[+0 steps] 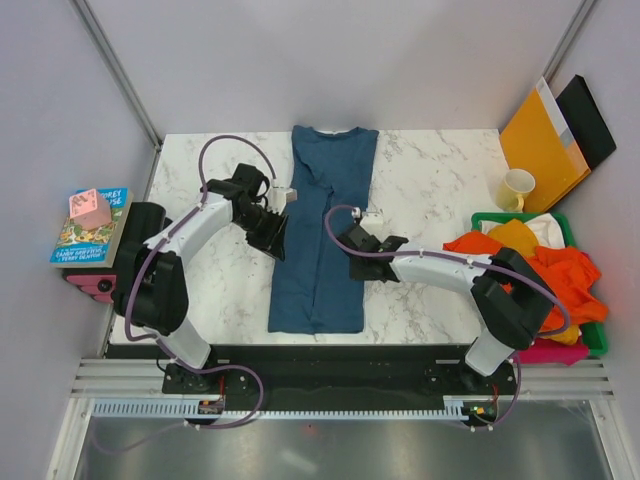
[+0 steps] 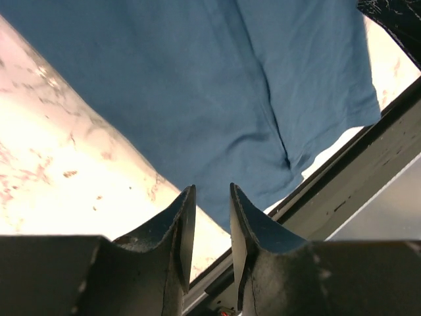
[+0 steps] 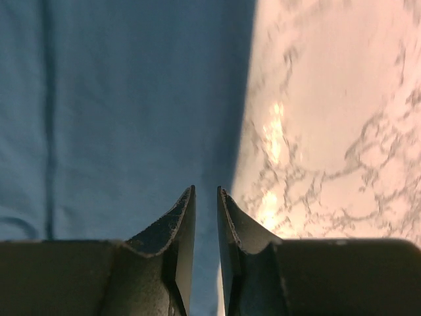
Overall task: Fold and stack the t-shirts
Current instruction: Fold the tshirt
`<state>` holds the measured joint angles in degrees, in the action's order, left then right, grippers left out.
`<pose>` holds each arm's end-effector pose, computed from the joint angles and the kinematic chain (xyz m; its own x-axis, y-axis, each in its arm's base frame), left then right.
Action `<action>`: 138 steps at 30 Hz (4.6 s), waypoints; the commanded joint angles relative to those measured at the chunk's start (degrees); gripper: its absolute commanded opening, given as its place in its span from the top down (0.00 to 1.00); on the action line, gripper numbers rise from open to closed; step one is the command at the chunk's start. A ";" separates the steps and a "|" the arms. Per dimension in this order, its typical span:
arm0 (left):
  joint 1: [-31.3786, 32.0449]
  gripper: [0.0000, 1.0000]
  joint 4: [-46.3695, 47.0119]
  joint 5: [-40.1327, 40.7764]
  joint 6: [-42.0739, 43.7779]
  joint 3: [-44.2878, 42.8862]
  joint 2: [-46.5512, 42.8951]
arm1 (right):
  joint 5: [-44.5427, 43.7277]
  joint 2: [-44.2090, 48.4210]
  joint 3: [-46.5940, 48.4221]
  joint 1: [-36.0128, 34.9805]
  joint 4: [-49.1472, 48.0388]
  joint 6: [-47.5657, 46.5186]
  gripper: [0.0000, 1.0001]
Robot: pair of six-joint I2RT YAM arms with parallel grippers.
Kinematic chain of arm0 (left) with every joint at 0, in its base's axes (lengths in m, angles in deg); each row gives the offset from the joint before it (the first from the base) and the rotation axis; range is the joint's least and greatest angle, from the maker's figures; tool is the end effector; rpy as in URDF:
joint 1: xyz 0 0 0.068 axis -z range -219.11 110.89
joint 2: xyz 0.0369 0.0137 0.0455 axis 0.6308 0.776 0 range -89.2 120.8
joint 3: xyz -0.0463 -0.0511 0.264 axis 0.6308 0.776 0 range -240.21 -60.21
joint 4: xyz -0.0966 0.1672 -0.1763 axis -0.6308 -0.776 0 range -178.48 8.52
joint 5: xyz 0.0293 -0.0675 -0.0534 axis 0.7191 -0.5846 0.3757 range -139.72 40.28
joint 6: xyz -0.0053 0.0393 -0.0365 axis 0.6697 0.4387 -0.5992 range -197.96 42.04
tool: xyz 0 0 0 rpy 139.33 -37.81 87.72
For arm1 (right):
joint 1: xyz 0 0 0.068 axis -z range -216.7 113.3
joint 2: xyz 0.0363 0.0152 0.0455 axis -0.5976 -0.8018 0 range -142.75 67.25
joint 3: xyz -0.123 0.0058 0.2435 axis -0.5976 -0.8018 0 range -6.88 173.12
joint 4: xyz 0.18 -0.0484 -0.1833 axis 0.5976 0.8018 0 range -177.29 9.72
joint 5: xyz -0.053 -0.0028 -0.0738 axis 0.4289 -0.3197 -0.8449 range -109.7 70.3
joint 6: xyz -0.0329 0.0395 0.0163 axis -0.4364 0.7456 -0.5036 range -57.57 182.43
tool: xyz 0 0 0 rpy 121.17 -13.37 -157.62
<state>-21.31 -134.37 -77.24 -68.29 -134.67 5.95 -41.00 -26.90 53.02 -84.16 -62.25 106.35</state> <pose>0.3034 -0.1147 0.2447 -0.8339 0.4242 -0.3531 0.5433 0.7437 -0.3895 0.2328 0.2344 0.1964 -0.8079 0.0754 -0.5845 -0.0009 0.9916 0.1292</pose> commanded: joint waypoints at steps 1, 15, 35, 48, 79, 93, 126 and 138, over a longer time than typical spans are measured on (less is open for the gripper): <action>-0.05 0.66 3.05 0.19 2.19 1.59 -5.76 | -3.13 2.04 -3.64 -2.02 -3.07 6.43 0.74; -0.05 0.66 3.05 -1.30 1.58 4.67 -6.56 | -10.33 12.49 -14.47 -7.38 -2.71 16.64 0.75; -0.22 0.66 4.10 1.25 1.58 6.34 -8.41 | -3.31 2.21 -12.43 -12.13 -5.26 15.93 0.74; -0.40 0.66 4.37 1.69 1.31 6.52 -7.79 | -6.30 6.08 -20.08 -12.22 -1.57 22.52 0.72; -9.09 0.60 33.51 16.53 -5.27 26.00 -38.62 | -46.88 28.23 -0.84 -19.50 13.53 4.68 0.64; -14.37 0.44 94.88 20.94 -5.18 53.88 -21.79 | -75.99 25.77 17.36 -31.46 32.88 1.70 0.52; -14.81 0.00 117.39 24.89 -7.91 61.45 -12.89 | -68.26 26.39 4.44 -24.96 32.97 14.43 0.15; -14.90 0.00 117.22 24.72 -8.00 61.36 -12.89 | -62.37 31.29 3.74 -24.35 32.36 7.41 0.05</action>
<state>-35.88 -19.84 -54.05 -74.80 -71.87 -7.20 -103.51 -0.84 57.68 -109.14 -29.55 115.88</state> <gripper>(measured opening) 0.993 0.943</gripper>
